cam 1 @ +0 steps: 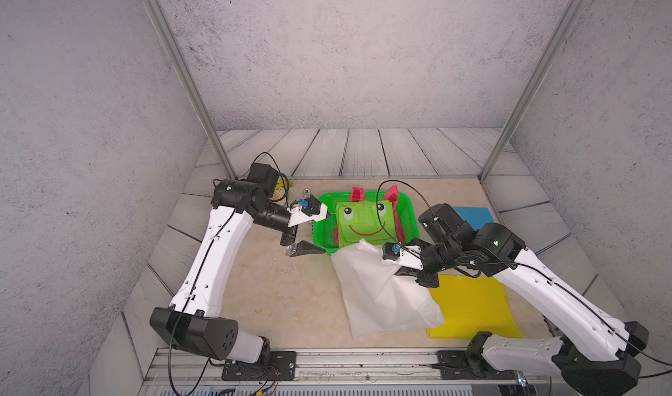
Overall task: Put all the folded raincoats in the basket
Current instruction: Pick up the raincoat from the center of the board.
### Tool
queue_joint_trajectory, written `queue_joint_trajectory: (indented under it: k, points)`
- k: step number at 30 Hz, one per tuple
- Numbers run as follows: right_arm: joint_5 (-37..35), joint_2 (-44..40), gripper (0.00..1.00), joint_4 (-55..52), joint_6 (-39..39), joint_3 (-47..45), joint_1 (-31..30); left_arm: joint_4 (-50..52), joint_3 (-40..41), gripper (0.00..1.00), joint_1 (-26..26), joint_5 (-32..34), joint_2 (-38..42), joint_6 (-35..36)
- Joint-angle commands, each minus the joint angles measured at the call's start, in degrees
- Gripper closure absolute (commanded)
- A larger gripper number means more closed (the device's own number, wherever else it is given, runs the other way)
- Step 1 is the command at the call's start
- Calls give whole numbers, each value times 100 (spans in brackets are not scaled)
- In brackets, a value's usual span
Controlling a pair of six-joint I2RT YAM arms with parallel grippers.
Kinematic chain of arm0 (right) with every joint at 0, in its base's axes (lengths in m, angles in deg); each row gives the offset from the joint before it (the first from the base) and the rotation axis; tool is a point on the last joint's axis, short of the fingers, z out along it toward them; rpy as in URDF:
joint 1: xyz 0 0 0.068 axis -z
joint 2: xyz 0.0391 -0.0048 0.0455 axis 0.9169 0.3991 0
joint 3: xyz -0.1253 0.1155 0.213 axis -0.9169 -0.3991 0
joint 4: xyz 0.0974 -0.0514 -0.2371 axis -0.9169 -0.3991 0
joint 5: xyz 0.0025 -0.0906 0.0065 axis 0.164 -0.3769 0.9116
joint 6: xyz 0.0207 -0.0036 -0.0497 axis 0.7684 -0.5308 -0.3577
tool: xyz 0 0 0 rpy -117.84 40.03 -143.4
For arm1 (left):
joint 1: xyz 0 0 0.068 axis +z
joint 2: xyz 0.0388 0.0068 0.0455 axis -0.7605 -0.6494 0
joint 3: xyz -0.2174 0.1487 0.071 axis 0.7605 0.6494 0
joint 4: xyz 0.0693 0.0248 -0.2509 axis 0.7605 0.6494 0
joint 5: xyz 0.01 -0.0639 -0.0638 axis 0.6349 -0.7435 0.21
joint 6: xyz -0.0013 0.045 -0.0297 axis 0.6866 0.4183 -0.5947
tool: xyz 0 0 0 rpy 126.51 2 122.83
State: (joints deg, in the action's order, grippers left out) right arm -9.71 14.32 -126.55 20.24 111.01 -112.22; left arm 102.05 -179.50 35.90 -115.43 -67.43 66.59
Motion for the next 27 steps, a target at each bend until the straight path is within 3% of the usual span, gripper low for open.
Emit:
queue_joint_trajectory:
  k: [1,3,10,15,21,27]
  points:
    - [-365,-241,100,-534,-918,-155,-10,303,362,1,-155,-851,-109,717]
    - [-626,-410,100,-524,-1212,-270,-13,339,469,1,-485,-766,-221,973]
    - [-1138,-845,100,-271,-1867,-497,-8,-1062,638,0,-1380,-250,-720,-189]
    - [-1461,-913,100,-66,-1802,-596,-4,-1411,745,0,-1830,-198,-1017,-363]
    - [-1715,-1003,100,212,-1853,-860,4,-1404,1339,0,-1988,-625,-939,-108]
    - [-1900,-1033,100,471,-1902,-989,19,-1234,1871,0,-1959,-206,-625,181]
